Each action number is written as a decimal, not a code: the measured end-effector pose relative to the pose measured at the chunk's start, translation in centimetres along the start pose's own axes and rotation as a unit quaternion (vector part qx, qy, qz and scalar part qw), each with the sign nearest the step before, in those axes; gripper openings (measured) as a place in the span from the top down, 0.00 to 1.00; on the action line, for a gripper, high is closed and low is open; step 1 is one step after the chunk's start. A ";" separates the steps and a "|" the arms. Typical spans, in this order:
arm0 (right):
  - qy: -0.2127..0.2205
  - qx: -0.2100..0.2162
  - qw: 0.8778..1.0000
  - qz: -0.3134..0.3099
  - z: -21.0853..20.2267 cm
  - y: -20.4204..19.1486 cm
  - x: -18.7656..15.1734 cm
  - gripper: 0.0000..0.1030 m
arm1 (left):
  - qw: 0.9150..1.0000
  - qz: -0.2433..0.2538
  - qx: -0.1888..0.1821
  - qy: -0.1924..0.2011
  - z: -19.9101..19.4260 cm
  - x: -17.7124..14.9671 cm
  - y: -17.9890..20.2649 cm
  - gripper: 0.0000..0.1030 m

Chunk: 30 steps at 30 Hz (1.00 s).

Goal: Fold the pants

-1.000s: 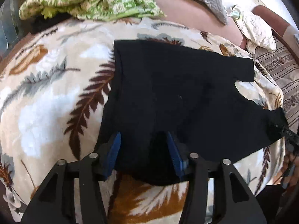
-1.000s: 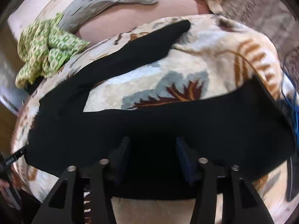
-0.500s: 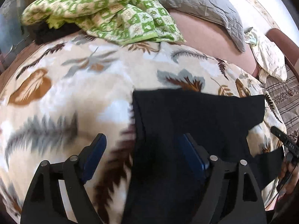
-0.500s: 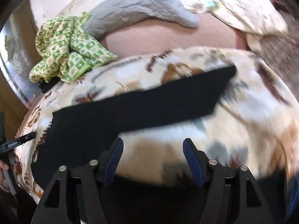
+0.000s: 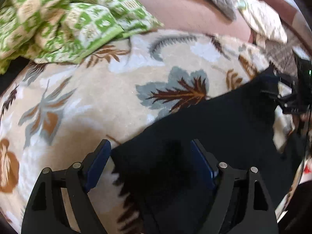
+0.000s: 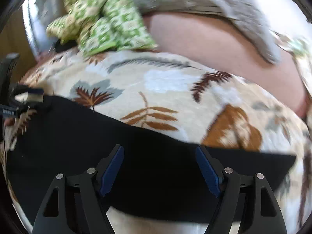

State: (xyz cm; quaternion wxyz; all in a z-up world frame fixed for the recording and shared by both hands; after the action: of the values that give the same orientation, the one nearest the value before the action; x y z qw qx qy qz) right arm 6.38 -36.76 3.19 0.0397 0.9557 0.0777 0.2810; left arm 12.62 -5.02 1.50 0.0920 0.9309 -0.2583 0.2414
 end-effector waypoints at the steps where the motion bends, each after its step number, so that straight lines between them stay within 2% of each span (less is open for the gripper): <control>1: -0.009 0.001 1.000 -0.015 0.9 -0.3 0.2 0.25 | 1.000 0.011 0.002 -0.005 0.4 0.0 0.2 0.19; 4: -0.041 0.009 0.998 -0.040 3.3 -0.7 0.4 0.26 | 0.998 0.054 0.012 -0.021 1.8 0.1 1.1 0.19; 6: -0.051 0.019 0.998 -0.035 4.6 -0.8 0.3 0.29 | 0.998 0.053 -0.001 -0.016 2.0 0.4 1.1 0.21; 7: -0.040 0.024 0.998 -0.029 4.6 -0.7 0.3 0.37 | 0.999 0.048 -0.010 -0.017 2.2 0.5 1.2 0.34; 8: -0.036 0.026 0.999 -0.026 4.5 -0.7 0.4 0.56 | 0.999 0.042 -0.024 -0.016 2.3 0.6 1.2 0.42; 9: -0.032 0.024 0.999 -0.020 4.3 -0.6 0.5 0.67 | 0.999 0.040 -0.023 -0.017 2.3 0.8 1.4 0.52; 10: -0.029 0.020 0.999 -0.013 4.0 -0.6 0.6 0.89 | 0.999 0.045 -0.016 -0.015 2.2 0.9 1.7 0.65; 13: -0.011 0.009 1.000 -0.005 2.1 -1.1 0.2 0.91 | 0.999 0.046 -0.012 -0.005 0.9 1.0 2.1 0.88; 14: -0.004 0.003 1.000 -0.007 1.3 -1.3 0.1 0.91 | 0.999 0.045 -0.012 0.005 0.0 0.9 2.3 0.90; 18: 0.046 -0.009 0.999 0.005 -4.7 -2.5 -1.5 0.92 | 0.998 0.042 -0.024 0.049 -4.7 -0.1 3.0 0.90; 19: 0.059 -0.013 0.998 0.009 -6.6 -2.8 -2.4 0.97 | 0.997 0.043 -0.027 0.055 -5.6 -0.4 3.2 0.90; 20: 0.069 -0.013 0.998 0.008 -8.0 -3.1 -3.1 0.97 | 0.996 0.047 -0.032 0.066 -7.2 -1.1 3.7 0.90; 23: 0.098 -0.003 0.995 0.028 -13.2 -4.6 -7.2 0.97 | 0.992 0.074 -0.048 0.087 -11.1 -4.0 5.8 0.90; 26: 0.092 0.012 0.995 0.046 -15.7 -6.2 -11.2 0.97 | 0.991 0.092 -0.061 0.078 -13.0 -8.4 7.7 0.90; 30: 0.071 0.051 0.992 0.092 -16.5 -8.7 -17.0 0.97 | 0.994 0.075 -0.069 0.040 -12.3 -13.1 8.3 0.91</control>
State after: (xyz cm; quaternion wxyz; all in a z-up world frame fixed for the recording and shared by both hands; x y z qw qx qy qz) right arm -17.81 -30.54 6.95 -0.0410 0.9372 0.0064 0.3464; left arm -6.50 -2.73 6.04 0.1477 0.8898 -0.3398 0.2666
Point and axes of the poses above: each gripper's, at about its wrist camera, not at the fingertips, and z roughly the way its jaws point, y to its right, x to its top, the point moved 2 cm from there along z, roughly the way its jaws point
